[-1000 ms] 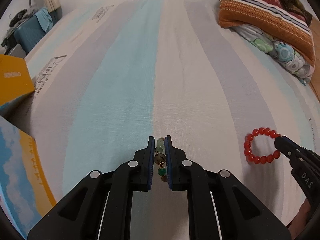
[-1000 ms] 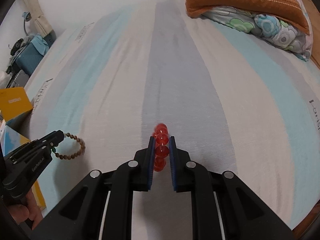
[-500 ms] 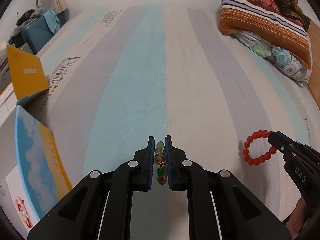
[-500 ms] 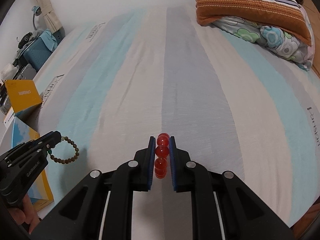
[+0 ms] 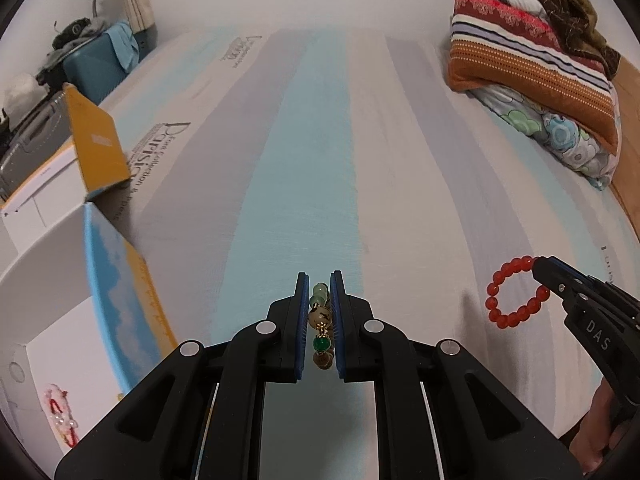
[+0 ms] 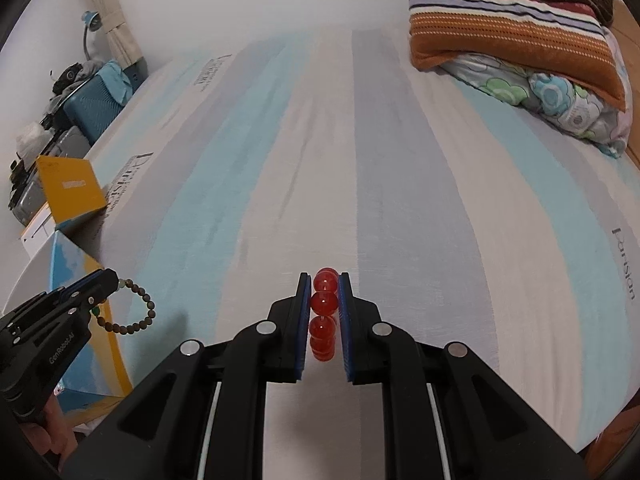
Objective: Organize jewelry
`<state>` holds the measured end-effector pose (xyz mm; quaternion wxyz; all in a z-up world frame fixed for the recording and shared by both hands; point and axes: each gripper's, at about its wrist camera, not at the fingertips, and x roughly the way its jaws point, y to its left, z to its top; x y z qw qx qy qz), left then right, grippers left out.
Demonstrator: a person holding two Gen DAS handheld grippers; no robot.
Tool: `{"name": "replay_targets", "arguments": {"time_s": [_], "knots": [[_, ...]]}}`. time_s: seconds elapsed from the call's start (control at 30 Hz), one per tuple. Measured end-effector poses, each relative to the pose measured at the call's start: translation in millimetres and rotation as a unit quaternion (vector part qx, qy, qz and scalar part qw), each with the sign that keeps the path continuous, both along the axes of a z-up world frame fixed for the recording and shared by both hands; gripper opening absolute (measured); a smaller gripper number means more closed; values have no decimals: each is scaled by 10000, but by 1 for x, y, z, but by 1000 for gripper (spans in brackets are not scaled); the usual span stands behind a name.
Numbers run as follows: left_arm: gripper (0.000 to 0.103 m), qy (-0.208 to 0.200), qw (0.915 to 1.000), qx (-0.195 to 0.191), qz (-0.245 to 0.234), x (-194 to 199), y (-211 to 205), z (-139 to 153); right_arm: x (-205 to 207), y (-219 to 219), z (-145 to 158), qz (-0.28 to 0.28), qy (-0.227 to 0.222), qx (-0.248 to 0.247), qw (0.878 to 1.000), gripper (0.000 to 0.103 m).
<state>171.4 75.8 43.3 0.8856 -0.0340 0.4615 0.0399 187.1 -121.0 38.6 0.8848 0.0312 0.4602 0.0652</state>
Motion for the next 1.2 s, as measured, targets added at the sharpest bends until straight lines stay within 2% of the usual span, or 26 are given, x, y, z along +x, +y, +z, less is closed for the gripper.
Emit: {"name": "replay_targets", "arguments": {"time_s": [0.6,0.93,1.2], "knots": [[10,-424,9982,40,417,-56,47,44,-25,41,39,288,-228,29,9993,13],[10,-619,9958,-4,675,-87,85,62,-38,83,59,563,-380,127,9976,13],[10,-624,9924,0,1062,-116,133,64,-56,133,74,927,-521,159,9942,13]]}}
